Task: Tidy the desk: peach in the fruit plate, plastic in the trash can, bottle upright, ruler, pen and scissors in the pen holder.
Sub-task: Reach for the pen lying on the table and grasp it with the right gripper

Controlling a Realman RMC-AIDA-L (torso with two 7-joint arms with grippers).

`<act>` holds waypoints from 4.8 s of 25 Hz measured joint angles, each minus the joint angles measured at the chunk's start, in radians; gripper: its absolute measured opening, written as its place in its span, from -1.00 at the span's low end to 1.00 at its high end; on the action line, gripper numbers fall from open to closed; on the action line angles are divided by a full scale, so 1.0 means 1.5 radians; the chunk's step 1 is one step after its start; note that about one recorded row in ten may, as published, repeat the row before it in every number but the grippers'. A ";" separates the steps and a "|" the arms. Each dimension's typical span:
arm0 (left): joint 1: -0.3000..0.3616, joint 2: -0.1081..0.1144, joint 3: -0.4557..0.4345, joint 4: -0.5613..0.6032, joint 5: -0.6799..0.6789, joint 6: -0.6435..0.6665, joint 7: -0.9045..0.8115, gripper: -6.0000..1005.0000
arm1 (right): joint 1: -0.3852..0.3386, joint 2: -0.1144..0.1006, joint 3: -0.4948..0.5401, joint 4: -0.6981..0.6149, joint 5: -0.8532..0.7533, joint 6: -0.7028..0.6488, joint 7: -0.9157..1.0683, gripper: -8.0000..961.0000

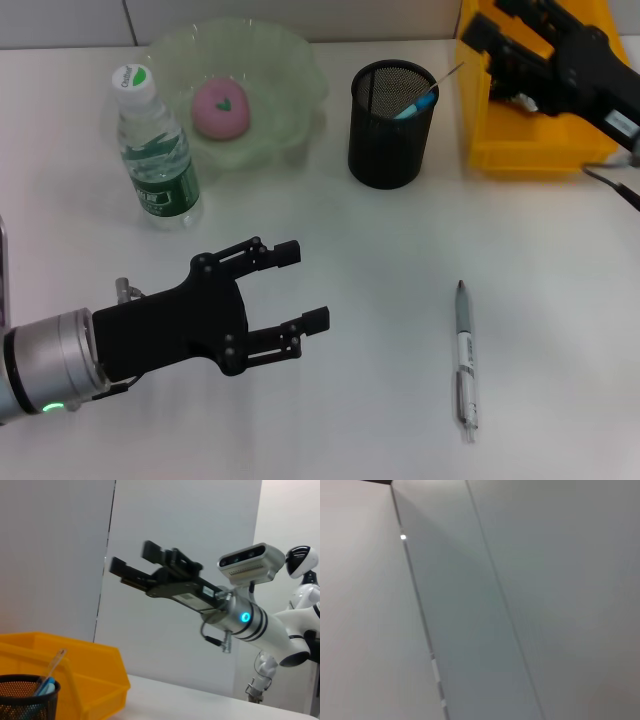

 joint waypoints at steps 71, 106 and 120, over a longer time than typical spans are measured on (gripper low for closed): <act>-0.037 -0.002 0.034 0.031 0.066 -0.022 -0.053 0.56 | 0.107 -0.039 -0.027 -0.336 -0.687 -0.208 0.159 0.69; -0.034 -0.004 0.014 0.024 0.059 -0.048 -0.109 0.56 | 0.217 -0.004 -0.276 -0.507 -0.842 -0.296 0.093 0.69; -0.027 -0.004 0.021 0.022 0.067 -0.037 -0.111 0.56 | 0.227 0.002 -0.348 -0.532 -0.877 -0.313 0.064 0.68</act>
